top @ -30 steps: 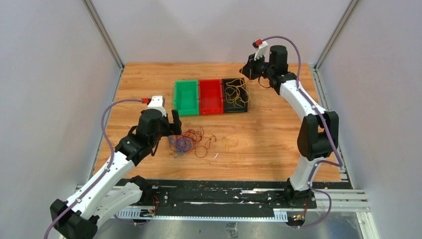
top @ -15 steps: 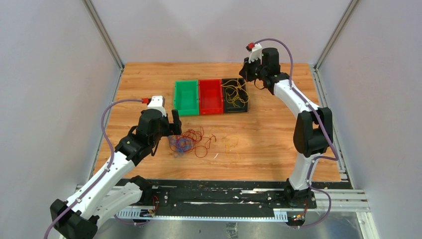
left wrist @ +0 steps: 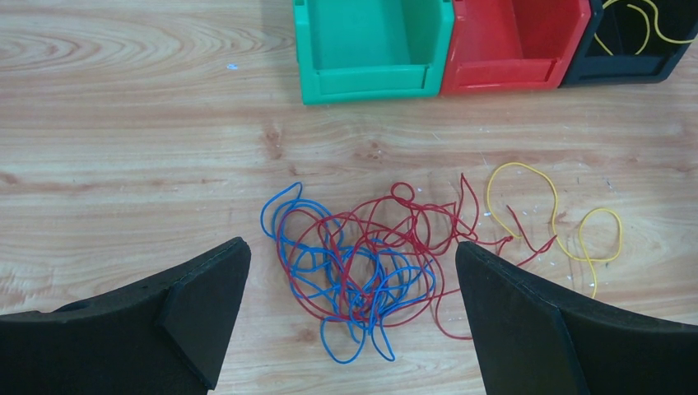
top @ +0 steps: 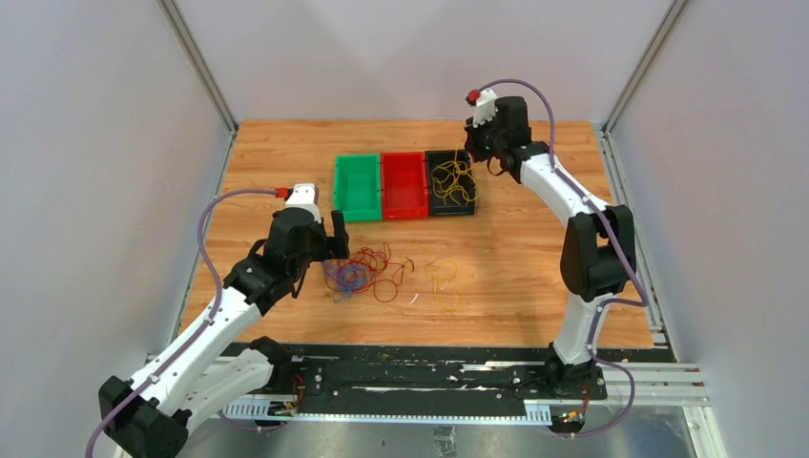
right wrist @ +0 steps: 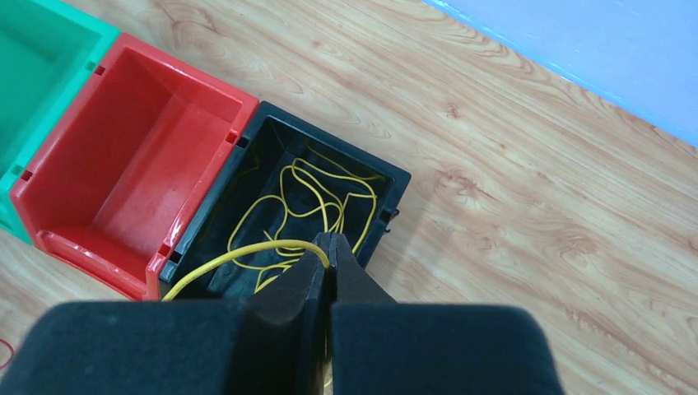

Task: Untangle the cables

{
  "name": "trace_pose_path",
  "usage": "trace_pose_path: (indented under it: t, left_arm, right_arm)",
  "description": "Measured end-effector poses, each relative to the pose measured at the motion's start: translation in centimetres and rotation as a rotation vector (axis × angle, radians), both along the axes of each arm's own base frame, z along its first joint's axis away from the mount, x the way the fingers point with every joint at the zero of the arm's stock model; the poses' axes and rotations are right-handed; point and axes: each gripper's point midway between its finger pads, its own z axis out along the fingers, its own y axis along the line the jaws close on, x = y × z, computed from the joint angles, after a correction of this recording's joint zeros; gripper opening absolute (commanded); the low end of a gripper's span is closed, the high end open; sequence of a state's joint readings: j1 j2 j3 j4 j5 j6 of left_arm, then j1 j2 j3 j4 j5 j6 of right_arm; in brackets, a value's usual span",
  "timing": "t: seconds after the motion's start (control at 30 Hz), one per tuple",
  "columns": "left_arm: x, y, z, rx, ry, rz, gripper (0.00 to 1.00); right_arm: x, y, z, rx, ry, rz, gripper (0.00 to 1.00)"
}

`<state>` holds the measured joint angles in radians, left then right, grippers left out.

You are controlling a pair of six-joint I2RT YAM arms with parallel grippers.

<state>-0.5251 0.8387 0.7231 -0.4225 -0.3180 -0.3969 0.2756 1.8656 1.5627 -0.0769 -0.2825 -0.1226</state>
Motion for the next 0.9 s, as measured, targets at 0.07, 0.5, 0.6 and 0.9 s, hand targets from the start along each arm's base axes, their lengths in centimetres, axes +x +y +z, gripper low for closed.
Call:
trace_pose_path:
  t: [0.07,0.5,0.6,0.9]
  left_arm:
    - [0.0,0.0,-0.2,0.003,0.005,0.000,1.00]
    - [0.0,0.1,-0.4,0.008,0.013,0.002,1.00]
    - [-0.1,0.1,-0.4,0.009,0.014,0.002,1.00]
    - [-0.1,0.1,-0.4,0.011,0.016,0.003,1.00]
  right_arm:
    - [0.1,0.4,-0.2,-0.021,-0.003,0.000,0.00]
    - [3.5,4.6,-4.9,-0.071,0.048,-0.027,0.00]
    - [3.7,4.3,-6.1,-0.085,0.071,-0.057,0.00]
    - [3.2,3.6,-8.9,-0.128,0.117,-0.094,0.00]
